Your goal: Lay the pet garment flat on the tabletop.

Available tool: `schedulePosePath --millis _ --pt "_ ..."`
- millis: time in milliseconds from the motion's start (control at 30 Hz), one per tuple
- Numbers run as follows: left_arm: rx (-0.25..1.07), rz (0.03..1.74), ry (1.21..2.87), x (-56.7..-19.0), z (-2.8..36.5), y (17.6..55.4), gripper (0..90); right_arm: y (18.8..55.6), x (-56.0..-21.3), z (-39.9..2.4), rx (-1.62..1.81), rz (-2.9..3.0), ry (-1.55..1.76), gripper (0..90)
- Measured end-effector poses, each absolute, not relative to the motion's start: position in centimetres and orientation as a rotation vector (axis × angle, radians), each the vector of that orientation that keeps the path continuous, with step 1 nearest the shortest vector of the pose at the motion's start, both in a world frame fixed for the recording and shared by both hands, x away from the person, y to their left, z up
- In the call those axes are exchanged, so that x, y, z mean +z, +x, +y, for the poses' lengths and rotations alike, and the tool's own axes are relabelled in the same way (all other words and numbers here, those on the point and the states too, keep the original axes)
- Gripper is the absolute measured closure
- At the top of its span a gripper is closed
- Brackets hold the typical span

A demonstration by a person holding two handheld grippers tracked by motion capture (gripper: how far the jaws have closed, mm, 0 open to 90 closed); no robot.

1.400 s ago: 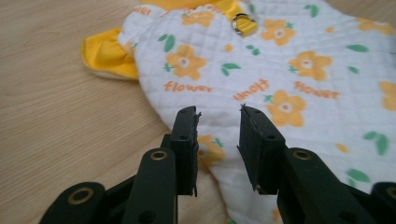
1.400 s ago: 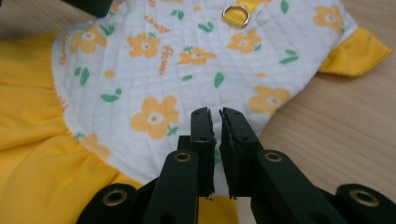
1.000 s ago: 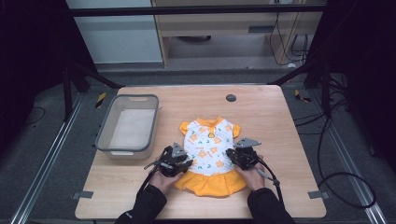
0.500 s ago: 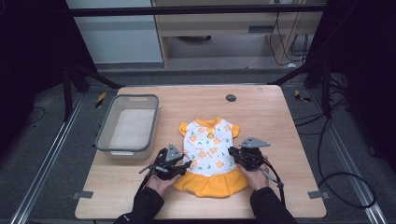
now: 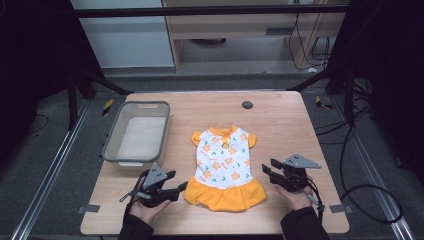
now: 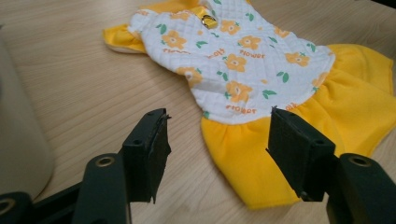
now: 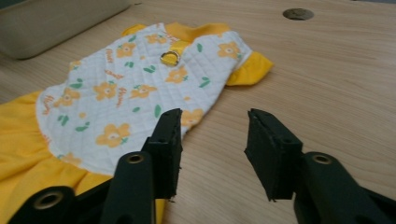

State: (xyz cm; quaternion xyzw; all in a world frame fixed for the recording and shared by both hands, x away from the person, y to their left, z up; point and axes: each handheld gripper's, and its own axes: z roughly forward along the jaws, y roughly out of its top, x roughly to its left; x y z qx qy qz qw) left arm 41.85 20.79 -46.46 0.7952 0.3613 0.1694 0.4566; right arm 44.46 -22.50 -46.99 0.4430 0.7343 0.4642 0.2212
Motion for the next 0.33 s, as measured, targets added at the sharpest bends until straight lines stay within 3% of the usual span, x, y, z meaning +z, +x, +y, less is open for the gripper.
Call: schedulePosePath --millis 333 --pt "0.454 0.981 1.933 -46.9 24.8 40.5 30.5 43.4 -47.8 -25.8 1.207 1.957 1.353 30.4"
